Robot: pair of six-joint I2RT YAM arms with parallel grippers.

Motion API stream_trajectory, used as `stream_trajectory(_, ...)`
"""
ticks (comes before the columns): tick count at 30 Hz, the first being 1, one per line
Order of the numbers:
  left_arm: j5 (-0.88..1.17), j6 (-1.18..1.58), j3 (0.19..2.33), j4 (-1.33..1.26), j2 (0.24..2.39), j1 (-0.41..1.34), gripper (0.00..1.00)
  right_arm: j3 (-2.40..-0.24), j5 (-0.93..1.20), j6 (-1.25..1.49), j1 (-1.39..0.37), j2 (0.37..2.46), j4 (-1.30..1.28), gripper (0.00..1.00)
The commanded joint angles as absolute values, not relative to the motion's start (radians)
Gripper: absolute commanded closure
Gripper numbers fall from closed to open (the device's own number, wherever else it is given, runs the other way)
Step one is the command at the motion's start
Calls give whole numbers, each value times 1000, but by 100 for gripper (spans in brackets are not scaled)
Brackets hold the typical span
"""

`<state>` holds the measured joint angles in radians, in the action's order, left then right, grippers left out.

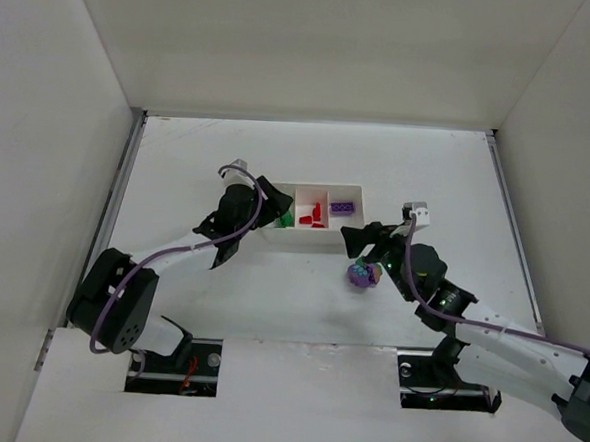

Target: Sort the legos into containers by color

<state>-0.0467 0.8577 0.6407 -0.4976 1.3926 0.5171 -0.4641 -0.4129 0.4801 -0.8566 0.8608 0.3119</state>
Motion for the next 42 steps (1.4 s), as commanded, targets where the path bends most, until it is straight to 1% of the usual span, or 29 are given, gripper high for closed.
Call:
stream_trajectory(1,-69,776,709,-477,1362,530,41,-436,-469,515,-849,810,279,26)
stream_trajectory(3,-69,752,718,-471,1339,538,38,-422,-508,534,-841,786,238,28)
stream_trajectory(5,-69,741,721,-463,1312,545,38,-416,-557,566,-829,766,172,32)
stream_trajectory(6,-64,739,719,-457,1296,550,38,-416,-590,590,-825,755,125,37)
stream_trajectory(8,-51,741,704,-453,1267,567,39,-422,-649,676,-806,736,-1,52)
stream_trajectory(9,-42,742,692,-449,1252,580,40,-425,-661,714,-797,733,-58,57)
stream_trajectory(10,-31,742,678,-448,1237,596,41,-425,-667,751,-786,730,-107,59)
stream_trajectory(11,-19,742,661,-445,1220,614,41,-420,-669,782,-776,727,-142,59)
stream_trajectory(12,-9,742,644,-442,1201,633,41,-414,-664,808,-766,724,-172,57)
stream_trajectory(13,-3,745,628,-436,1183,652,41,-410,-655,828,-759,721,-199,50)
stream_trajectory(15,0,747,591,-426,1141,700,41,-399,-635,859,-754,715,-235,31)
stream_trajectory(17,0,752,552,-425,1102,749,41,-388,-598,871,-757,709,-238,20)
stream_trajectory(20,-5,755,502,-431,1065,824,41,-384,-540,865,-757,738,-212,15)
stream_trajectory(23,-14,765,463,-443,1057,872,41,-388,-482,842,-757,811,-163,12)
stream_trajectory(29,-14,810,396,-521,1083,933,41,-387,-436,838,-746,949,-63,9)
stream_trajectory(34,-11,854,364,-603,1133,962,41,-374,-416,845,-734,1015,-3,9)
stream_trajectory(38,-6,882,362,-666,1204,996,41,-361,-408,848,-732,1049,50,16)
stream_trajectory(40,-6,896,365,-695,1236,1012,41,-357,-413,847,-728,1057,69,22)
stream_trajectory(42,-11,910,368,-722,1264,1027,41,-357,-420,841,-722,1071,81,26)
